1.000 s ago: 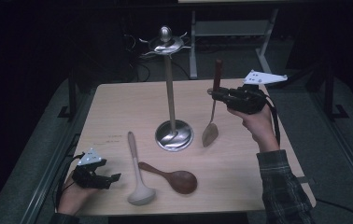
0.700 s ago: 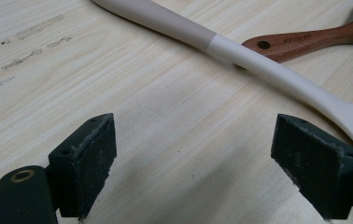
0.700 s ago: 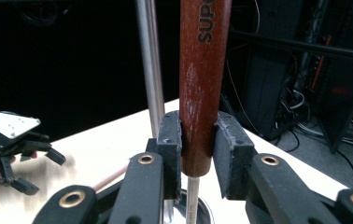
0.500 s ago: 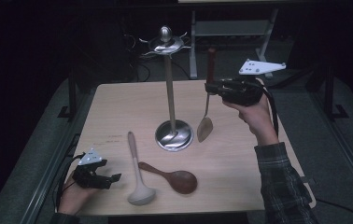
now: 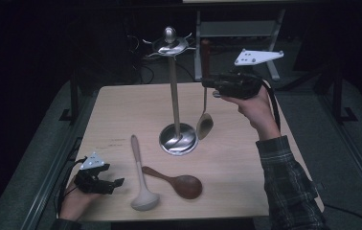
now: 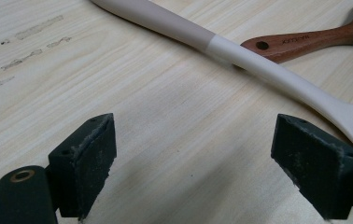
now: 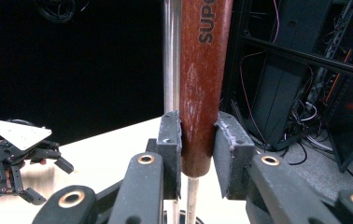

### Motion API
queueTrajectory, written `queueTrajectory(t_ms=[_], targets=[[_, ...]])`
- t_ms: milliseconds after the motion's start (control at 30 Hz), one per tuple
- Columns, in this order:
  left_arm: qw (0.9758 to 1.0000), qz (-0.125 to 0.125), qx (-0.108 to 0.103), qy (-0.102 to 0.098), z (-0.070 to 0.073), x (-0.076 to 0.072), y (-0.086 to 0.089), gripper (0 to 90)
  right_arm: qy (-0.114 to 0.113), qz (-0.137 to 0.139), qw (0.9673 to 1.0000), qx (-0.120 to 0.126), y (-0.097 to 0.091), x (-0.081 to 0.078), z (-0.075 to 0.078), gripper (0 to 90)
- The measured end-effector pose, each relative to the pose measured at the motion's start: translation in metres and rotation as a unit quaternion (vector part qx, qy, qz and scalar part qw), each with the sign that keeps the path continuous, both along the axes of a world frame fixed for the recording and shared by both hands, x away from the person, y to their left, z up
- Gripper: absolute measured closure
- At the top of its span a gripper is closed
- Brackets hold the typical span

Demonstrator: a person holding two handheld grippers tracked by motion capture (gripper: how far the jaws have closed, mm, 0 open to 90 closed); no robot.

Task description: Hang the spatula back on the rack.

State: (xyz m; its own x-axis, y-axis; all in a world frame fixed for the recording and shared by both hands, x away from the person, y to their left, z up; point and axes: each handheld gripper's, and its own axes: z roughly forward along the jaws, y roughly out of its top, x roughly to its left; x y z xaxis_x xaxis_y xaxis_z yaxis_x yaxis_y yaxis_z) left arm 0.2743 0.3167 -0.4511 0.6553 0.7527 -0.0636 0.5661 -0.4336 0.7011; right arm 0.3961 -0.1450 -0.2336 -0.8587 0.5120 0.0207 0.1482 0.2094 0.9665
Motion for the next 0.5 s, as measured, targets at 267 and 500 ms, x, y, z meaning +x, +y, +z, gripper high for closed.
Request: queueTrajectory(t_ms=[267, 500], targets=[[1.0000, -0.001, 0.001, 0.002, -0.0002, 0.0001, -0.0002, 13.8, 0.002, 0.004, 1.0000, -0.007, 0.0042, 0.0041, 0.0023, 73.1], [1.0000, -0.002, 0.002, 0.002, -0.0001, 0.0001, -0.0002, 13.8, 0.007, 0.006, 0.9999, -0.011, 0.0081, 0.0083, 0.0022, 73.1]])
